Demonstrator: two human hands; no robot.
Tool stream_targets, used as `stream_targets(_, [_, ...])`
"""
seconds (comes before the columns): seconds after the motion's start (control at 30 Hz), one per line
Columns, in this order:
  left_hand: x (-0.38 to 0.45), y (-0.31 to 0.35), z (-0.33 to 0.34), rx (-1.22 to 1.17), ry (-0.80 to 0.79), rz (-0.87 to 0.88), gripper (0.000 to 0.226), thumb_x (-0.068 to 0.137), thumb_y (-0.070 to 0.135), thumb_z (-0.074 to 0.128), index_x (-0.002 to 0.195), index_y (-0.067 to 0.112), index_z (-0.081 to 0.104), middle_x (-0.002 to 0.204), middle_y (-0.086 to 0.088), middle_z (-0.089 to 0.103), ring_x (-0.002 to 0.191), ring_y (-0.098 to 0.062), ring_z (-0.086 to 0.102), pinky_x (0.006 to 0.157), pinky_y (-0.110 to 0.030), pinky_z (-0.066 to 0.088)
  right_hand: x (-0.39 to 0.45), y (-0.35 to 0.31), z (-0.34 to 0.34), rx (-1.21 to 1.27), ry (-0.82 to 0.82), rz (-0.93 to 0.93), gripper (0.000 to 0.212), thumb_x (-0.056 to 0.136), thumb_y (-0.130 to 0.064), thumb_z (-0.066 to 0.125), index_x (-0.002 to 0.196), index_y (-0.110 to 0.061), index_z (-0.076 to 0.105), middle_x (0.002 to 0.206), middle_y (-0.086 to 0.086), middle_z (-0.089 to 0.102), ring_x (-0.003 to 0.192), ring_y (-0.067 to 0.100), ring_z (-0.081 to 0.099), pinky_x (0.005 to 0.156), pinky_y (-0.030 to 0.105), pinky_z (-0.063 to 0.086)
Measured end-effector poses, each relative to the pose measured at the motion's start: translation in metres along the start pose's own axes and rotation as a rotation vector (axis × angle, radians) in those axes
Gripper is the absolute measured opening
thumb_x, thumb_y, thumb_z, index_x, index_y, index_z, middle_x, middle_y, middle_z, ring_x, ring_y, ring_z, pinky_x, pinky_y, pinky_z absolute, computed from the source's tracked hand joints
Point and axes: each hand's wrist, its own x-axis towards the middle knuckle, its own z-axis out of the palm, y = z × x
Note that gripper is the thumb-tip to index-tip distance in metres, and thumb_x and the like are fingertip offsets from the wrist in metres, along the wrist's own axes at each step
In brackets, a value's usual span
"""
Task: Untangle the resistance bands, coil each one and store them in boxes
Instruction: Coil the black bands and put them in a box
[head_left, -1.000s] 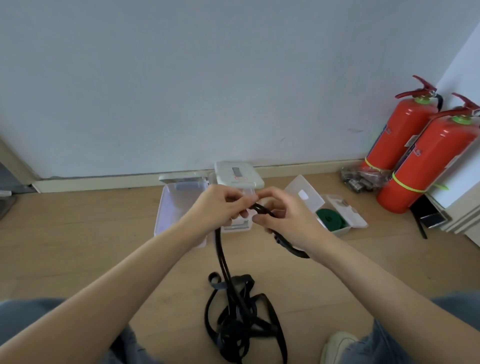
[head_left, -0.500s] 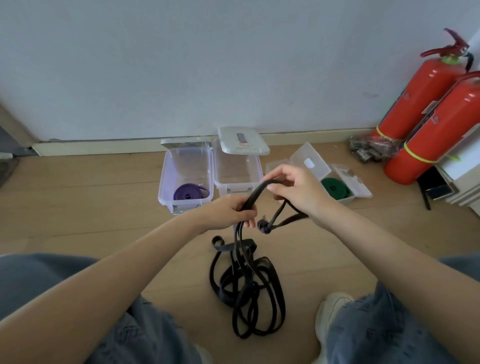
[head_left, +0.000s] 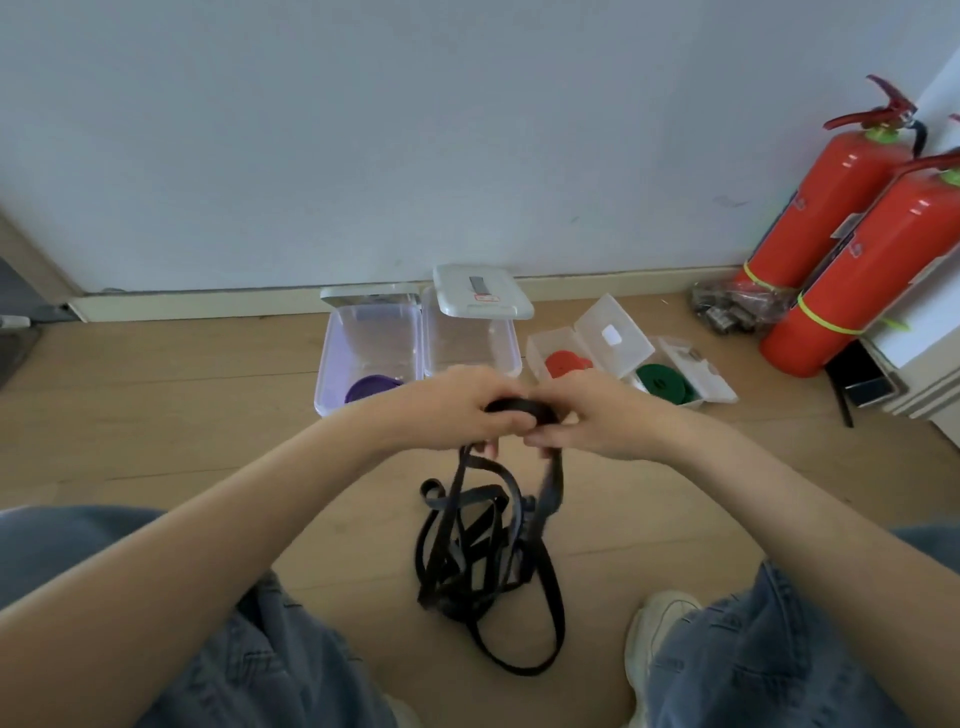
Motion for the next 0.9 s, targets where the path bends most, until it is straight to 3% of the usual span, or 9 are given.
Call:
stream_targets(0.1, [-0.005, -0.004, -0.006, -0.114, 0.031, -0.018, 0.009, 0.092, 0.022, 0.055, 0.084, 0.025, 0.052, 0.077, 0.007, 0.058, 0.071, -0.008, 0.054, 0.067, -0.017, 0.043, -0.004, -0.008, -0.017, -0.024, 0.272, 0.021, 0.014, 0.094, -0.018, 0.051, 0.084, -0.021, 0.061, 0.074, -0.004, 0.064, 0.070, 0.018, 0.062, 0.066, 0.035, 0.047])
stream_targets(0.23, [-0.015, -0.031, 0.015, -0.004, -0.104, -0.180, 0.016, 0.093, 0.019, 0.053, 0.079, 0.024, 0.046, 0.086, 0.002, 0.057, 0.083, -0.012, 0.056, 0.079, -0.026, 0.044, -0.011, -0.004, -0.039, 0.239, 0.614, 0.048, 0.012, 0.095, -0.016, 0.049, 0.091, -0.015, 0.061, 0.075, -0.005, 0.065, 0.072, 0.003, 0.064, 0.063, 0.012, 0.048])
stream_targets(0.3, [-0.018, -0.040, 0.009, 0.025, -0.022, -0.241, 0.015, 0.096, 0.019, 0.047, 0.081, 0.022, 0.047, 0.088, -0.002, 0.063, 0.092, -0.019, 0.060, 0.090, -0.037, 0.046, -0.011, 0.010, -0.043, 0.112, 0.555, 0.155, 0.013, 0.094, -0.016, 0.051, 0.090, -0.012, 0.063, 0.075, -0.003, 0.066, 0.064, 0.005, 0.063, 0.053, 0.004, 0.042])
stream_targets(0.37, [-0.019, -0.037, -0.005, 0.026, 0.121, -0.213, 0.018, 0.096, 0.019, 0.045, 0.079, 0.023, 0.047, 0.082, 0.001, 0.065, 0.087, -0.014, 0.062, 0.089, -0.035, 0.047, -0.015, 0.020, -0.039, -0.109, 0.278, 0.335, 0.011, 0.091, -0.018, 0.056, 0.098, -0.010, 0.061, 0.074, -0.004, 0.061, 0.064, 0.010, 0.057, 0.046, 0.004, 0.036])
stream_targets(0.5, [-0.010, -0.003, -0.021, 0.046, 0.092, -0.015, 0.013, 0.096, 0.024, 0.046, 0.086, 0.022, 0.054, 0.068, 0.012, 0.063, 0.063, 0.010, 0.056, 0.062, -0.005, 0.038, -0.015, 0.017, -0.014, 0.049, 0.034, 0.240, 0.086, 0.074, -0.033, 0.075, 0.144, -0.026, 0.024, 0.138, -0.010, 0.042, 0.126, 0.008, 0.041, 0.102, 0.023, 0.036])
stream_targets(0.57, [-0.005, 0.009, -0.019, 0.046, 0.055, 0.060, 0.014, 0.096, 0.022, 0.047, 0.086, 0.021, 0.058, 0.056, 0.017, 0.059, 0.055, 0.010, 0.052, 0.056, -0.005, 0.035, -0.008, 0.005, -0.010, 0.197, 0.063, 0.052, 0.063, 0.078, -0.032, 0.073, 0.133, -0.030, 0.041, 0.130, -0.017, 0.048, 0.121, -0.001, 0.042, 0.102, 0.021, 0.034])
stream_targets(0.67, [-0.004, 0.010, -0.024, -0.124, 0.077, 0.048, 0.016, 0.092, 0.020, 0.055, 0.078, 0.028, 0.054, 0.056, 0.018, 0.060, 0.055, 0.006, 0.053, 0.059, -0.007, 0.040, -0.003, -0.007, -0.016, 0.126, 0.244, -0.032, 0.009, 0.093, -0.019, 0.053, 0.097, -0.016, 0.061, 0.081, -0.013, 0.062, 0.082, 0.006, 0.060, 0.081, 0.031, 0.048])
stream_targets(0.8, [-0.025, -0.016, -0.008, -0.209, -0.186, -0.145, 0.013, 0.091, 0.021, 0.057, 0.080, 0.028, 0.058, 0.077, 0.015, 0.068, 0.081, 0.002, 0.062, 0.081, -0.014, 0.044, -0.006, -0.004, -0.044, 0.624, 0.691, 0.039, 0.020, 0.099, -0.013, 0.040, 0.085, -0.016, 0.054, 0.068, -0.004, 0.058, 0.064, 0.003, 0.065, 0.071, 0.020, 0.052])
stream_targets(0.9, [-0.036, -0.026, -0.005, -0.288, -0.133, -0.238, 0.017, 0.096, 0.020, 0.048, 0.080, 0.022, 0.054, 0.079, 0.007, 0.063, 0.090, -0.010, 0.062, 0.094, -0.027, 0.045, -0.009, 0.007, -0.053, 0.351, 0.630, 0.231, 0.019, 0.099, -0.019, 0.042, 0.084, -0.014, 0.052, 0.067, 0.001, 0.060, 0.057, 0.005, 0.063, 0.055, 0.014, 0.050])
